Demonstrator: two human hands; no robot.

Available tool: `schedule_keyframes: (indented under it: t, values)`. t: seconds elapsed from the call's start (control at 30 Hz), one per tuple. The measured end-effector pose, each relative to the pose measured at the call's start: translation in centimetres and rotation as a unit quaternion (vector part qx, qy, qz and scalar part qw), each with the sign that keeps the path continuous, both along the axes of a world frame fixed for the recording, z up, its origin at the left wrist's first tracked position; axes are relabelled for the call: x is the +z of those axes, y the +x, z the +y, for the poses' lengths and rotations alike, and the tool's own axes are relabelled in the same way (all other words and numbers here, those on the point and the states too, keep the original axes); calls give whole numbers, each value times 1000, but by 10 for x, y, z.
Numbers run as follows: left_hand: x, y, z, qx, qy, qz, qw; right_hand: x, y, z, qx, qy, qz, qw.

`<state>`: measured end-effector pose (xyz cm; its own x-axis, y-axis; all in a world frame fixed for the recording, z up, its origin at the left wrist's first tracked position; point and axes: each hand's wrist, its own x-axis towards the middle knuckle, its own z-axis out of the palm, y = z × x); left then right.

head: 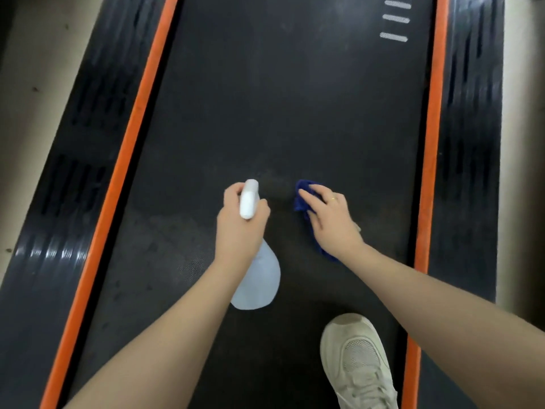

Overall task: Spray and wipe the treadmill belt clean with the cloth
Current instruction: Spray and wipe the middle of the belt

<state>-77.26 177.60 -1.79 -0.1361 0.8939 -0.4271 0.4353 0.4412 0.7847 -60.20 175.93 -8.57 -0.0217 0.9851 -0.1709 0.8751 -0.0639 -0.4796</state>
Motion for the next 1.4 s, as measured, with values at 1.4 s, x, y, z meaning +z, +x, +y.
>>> schedule_keyframes:
  t: [1.4]
  values:
    - [-6,-56,27,27,35,52,998,-3,-57,19,468,15,-135,873]
